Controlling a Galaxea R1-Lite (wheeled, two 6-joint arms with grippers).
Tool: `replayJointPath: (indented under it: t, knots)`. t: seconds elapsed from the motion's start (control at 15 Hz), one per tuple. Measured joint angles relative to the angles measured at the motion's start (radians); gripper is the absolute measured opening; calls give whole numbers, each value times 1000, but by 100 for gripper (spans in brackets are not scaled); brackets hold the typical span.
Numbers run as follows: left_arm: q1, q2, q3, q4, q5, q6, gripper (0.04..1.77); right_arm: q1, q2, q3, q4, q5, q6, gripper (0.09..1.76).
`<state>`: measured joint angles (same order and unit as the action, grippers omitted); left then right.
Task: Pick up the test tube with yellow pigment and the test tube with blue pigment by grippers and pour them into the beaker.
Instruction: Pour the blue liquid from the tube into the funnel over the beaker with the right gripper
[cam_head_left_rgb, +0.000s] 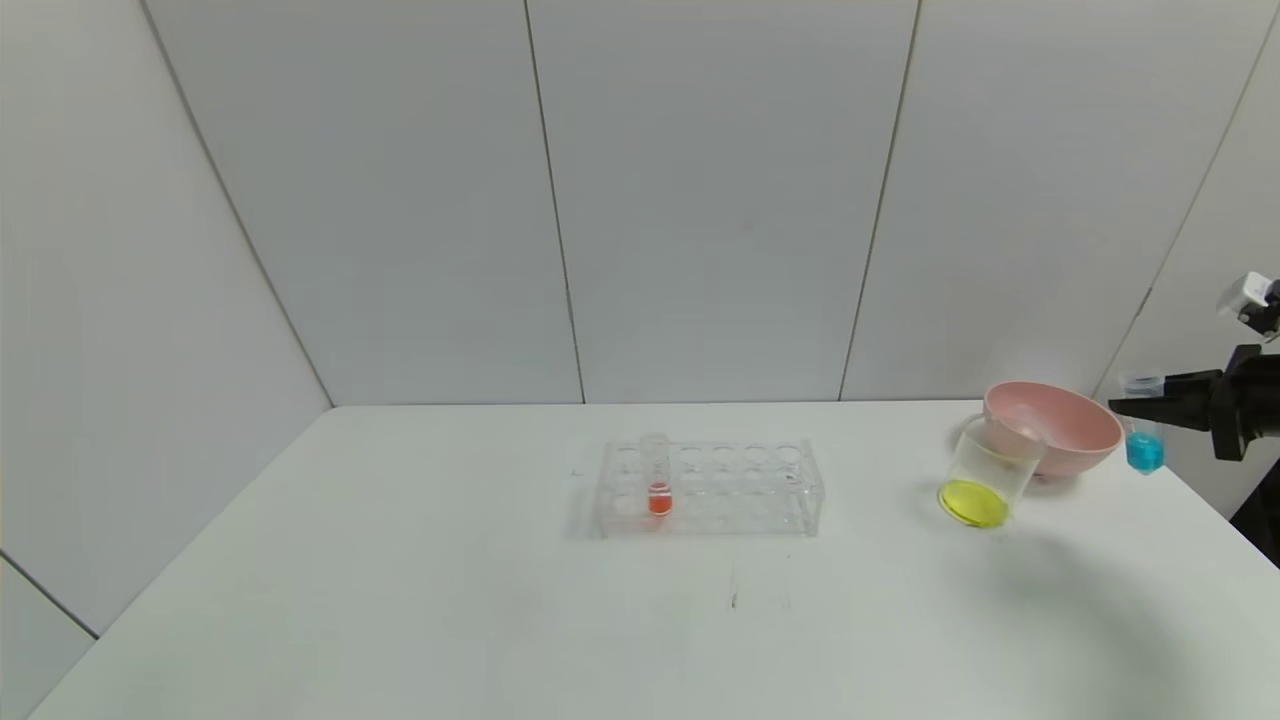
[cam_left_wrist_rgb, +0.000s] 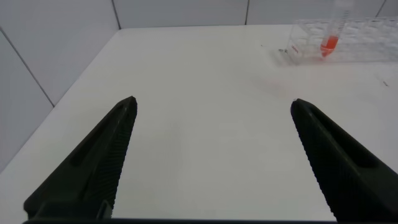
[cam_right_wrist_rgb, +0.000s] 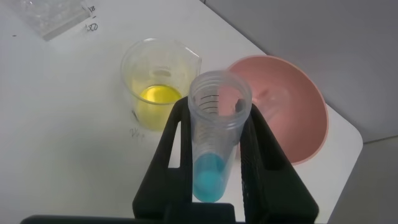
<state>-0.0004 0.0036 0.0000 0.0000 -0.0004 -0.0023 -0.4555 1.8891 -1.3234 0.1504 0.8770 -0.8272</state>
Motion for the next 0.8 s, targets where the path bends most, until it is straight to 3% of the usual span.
replayJointPath:
  t: [0.2, 0.4, 0.8]
  knots:
    - [0, 0, 0, 0, 0, 0, 176, 20, 50, -73, 72, -18, -39, 50]
    - [0, 0, 0, 0, 0, 0, 176, 58, 70, -177, 231, -70, -85, 50]
    - [0, 0, 0, 0, 0, 0, 176, 148, 108, -345, 418, -218, -174, 50]
